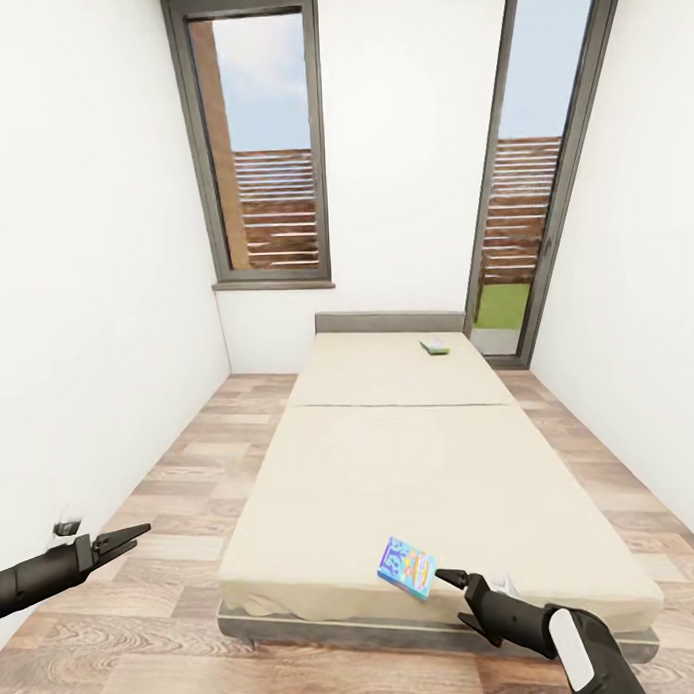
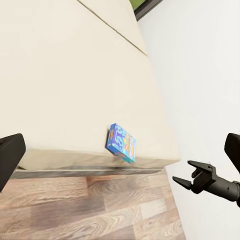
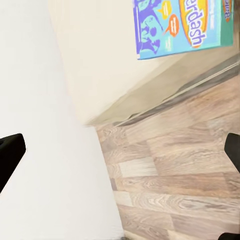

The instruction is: Put all the toys in the child's room - the three board games (two on the bed and one on the table), the two jigsaw puzzles on the table, and the tennis ball on the table - inside the toy box on the table in the child's room.

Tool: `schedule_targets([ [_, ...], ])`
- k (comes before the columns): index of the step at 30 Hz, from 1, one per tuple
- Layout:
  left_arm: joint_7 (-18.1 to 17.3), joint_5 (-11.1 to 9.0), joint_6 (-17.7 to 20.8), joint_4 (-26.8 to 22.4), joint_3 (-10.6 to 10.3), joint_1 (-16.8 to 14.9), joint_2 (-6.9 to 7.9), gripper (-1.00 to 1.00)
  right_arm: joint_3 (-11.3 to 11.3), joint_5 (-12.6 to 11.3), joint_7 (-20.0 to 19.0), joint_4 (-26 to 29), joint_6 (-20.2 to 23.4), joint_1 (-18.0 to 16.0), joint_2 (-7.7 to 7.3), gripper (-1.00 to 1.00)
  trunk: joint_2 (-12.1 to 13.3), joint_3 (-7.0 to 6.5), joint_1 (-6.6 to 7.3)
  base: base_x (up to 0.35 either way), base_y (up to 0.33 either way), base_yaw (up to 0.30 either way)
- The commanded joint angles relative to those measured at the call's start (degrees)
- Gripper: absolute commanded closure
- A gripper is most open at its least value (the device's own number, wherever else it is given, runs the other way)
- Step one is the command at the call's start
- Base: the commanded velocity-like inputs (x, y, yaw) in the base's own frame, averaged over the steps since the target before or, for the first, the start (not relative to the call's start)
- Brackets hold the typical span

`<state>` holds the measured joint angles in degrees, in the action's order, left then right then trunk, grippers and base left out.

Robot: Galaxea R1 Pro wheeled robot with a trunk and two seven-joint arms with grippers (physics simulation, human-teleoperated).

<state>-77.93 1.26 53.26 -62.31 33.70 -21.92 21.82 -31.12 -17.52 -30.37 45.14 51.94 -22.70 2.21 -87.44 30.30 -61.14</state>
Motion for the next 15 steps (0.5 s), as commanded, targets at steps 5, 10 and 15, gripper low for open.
schedule_targets([
  [5,3.3,0.0,0.6,0.0,0.0,-0.1,-0.17,-1.0,-1.3,0.0,-0.3,0.0,0.4,-0.1,0.07,-1.0,-2.1,0.96,-1.1,0.0,0.0,0.0],
  [10,4.3,0.0,0.6,0.0,0.0,-0.1,-0.2,-1.0,-1.5,0.0,-0.3,0.0,0.3,-0.1,0.07,-1.0,-4.1,1.86,-2.2,0.0,0.0,0.0],
  [15,4.1,-0.4,0.3,-0.1,0.3,0.0,0.1,-1.0,-1.1,-0.3,0.1,0.4,-0.1,-0.1,0.46,-1.0,-5.7,2.57,-3.07,0.0,0.0,0.0],
])
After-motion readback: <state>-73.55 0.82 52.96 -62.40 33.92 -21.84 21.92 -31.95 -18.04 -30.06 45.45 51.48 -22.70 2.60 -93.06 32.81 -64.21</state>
